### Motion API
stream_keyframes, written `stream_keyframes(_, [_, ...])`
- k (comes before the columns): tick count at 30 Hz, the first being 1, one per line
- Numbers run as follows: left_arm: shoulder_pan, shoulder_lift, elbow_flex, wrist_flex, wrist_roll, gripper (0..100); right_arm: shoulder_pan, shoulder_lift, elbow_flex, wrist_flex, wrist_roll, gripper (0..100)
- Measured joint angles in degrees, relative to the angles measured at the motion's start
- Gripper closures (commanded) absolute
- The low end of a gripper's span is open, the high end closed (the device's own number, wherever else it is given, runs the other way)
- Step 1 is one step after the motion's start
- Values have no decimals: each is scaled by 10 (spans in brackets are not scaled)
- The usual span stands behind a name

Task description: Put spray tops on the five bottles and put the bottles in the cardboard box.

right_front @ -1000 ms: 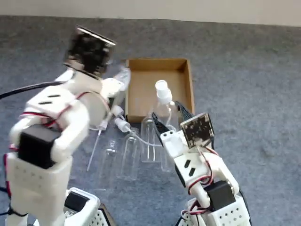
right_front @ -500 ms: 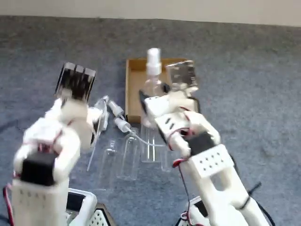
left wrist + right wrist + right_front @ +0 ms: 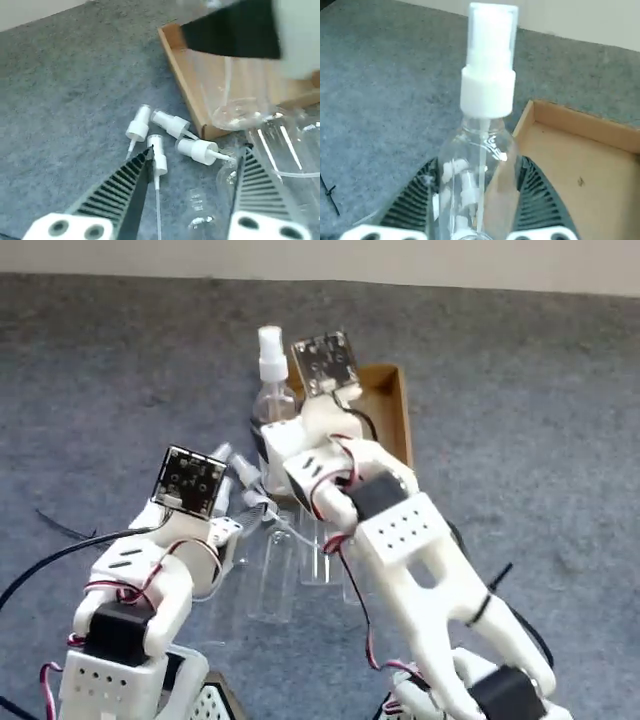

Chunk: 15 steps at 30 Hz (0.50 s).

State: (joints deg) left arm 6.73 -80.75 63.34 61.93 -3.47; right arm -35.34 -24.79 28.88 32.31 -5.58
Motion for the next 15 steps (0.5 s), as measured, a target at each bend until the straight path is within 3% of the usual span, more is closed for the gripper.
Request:
stream_keyframes(7, [21, 0, 3, -10, 0, 751, -28, 65, -72, 40, 0, 994])
stream_keyframes(15, [20, 0, 59, -98, 1, 751, -49, 35, -80, 149, 0, 994])
